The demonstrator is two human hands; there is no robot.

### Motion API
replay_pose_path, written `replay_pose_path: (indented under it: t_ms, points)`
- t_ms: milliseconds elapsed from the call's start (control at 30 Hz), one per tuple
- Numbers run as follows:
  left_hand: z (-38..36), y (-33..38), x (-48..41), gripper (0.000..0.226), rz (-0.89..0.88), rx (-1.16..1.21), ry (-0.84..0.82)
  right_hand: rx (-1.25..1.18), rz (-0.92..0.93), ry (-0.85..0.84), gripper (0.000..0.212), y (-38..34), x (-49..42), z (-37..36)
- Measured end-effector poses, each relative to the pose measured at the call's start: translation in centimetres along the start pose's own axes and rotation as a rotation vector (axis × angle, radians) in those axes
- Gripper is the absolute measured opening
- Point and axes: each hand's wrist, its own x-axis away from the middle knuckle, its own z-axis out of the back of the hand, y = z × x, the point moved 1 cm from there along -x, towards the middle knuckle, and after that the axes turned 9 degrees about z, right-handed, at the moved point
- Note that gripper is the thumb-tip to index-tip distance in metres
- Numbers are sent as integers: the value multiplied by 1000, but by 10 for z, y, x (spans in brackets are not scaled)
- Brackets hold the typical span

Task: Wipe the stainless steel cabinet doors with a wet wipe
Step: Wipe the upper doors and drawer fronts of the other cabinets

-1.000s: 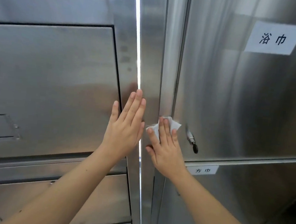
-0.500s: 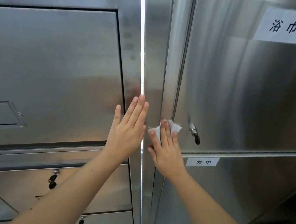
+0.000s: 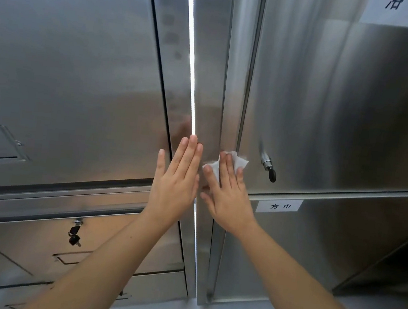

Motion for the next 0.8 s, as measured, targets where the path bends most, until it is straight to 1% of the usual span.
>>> replay_pose_path:
  t_ms: [67,133,267,367,467,667,800]
  points:
    - [0,0,2,53,9,10,-32,-13,-1,-63,93,-7,17,-7]
    - [0,0,4,53,17,7,-57,-42,-13,-108,96,-10,25,-9]
    - [1,0,9,52,18,11,-78,-87,8,-146,85,-3,12,2]
    - [-1,1,12,54,34,31,-85,-59,-27,-54,77,4,-17,16]
    - [-5,0,15,57,40,33,-103,-44,-43,-19,79,1,-22,18]
    - [-4,1,13,54,42,22,-86,-124,-42,-148,84,-9,18,-2]
    - [-3,2,13,55,59,25,-92,-124,-23,-170,85,-7,29,-9]
